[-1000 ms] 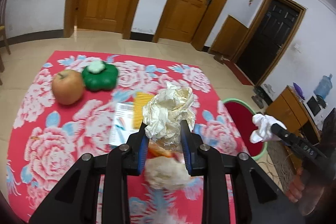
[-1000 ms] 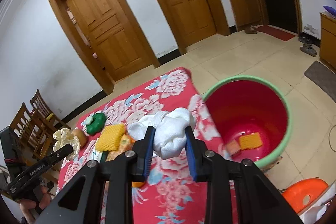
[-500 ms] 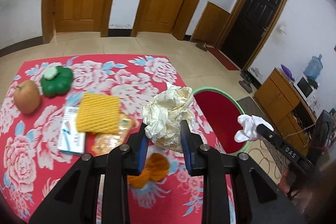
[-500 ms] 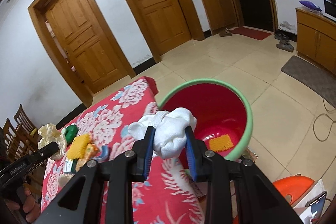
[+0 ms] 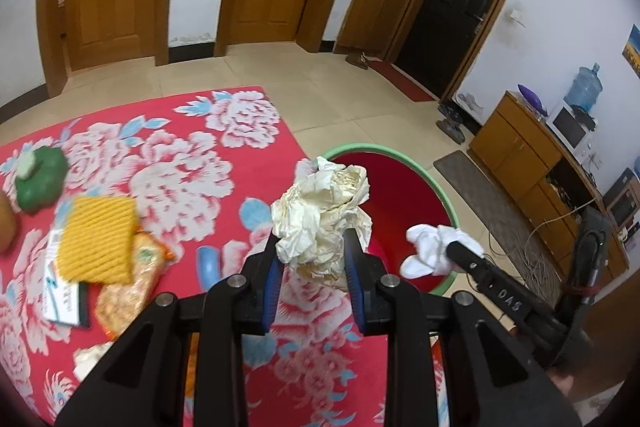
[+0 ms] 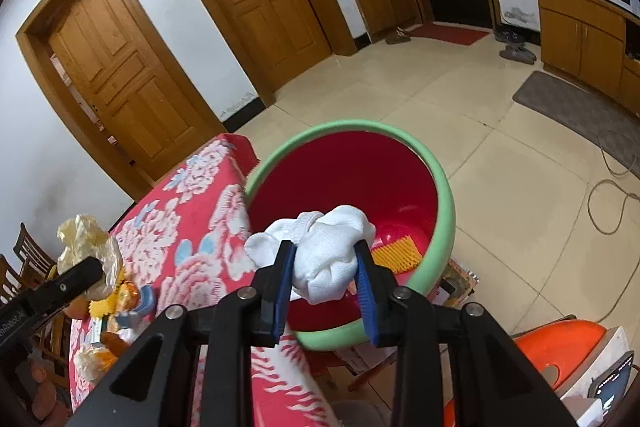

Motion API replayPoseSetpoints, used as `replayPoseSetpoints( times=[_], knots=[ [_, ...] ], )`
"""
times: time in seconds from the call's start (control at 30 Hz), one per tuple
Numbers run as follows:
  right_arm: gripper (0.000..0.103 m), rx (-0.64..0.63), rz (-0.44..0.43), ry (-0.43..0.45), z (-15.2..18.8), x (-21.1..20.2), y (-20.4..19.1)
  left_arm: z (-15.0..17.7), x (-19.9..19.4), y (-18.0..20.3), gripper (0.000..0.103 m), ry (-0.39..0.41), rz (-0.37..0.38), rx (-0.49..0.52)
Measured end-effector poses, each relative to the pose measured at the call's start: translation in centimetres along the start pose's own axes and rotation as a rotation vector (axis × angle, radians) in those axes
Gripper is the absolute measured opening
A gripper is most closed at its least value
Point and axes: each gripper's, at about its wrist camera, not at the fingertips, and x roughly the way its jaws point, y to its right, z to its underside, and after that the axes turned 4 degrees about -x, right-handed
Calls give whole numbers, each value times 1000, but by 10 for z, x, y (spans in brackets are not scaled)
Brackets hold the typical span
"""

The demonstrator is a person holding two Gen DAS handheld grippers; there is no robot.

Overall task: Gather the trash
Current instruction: 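Carry both items to the bucket while the right tool opens to drop the white cloth, then open the left tool over the bucket to drop the white tissue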

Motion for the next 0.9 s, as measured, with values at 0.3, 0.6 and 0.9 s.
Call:
replayPoseSetpoints(
  times=[0.3, 0.6, 0.9],
  knots=[
    [33, 35, 13, -30, 3, 16, 15, -4, 27, 22, 29, -42, 18, 45],
    [53, 79, -1, -8, 1, 8, 23, -5, 45, 34, 29, -71, 20, 68],
    [66, 125, 29, 52, 2, -15, 33, -4, 71, 47, 29, -114, 22, 91]
  ],
)
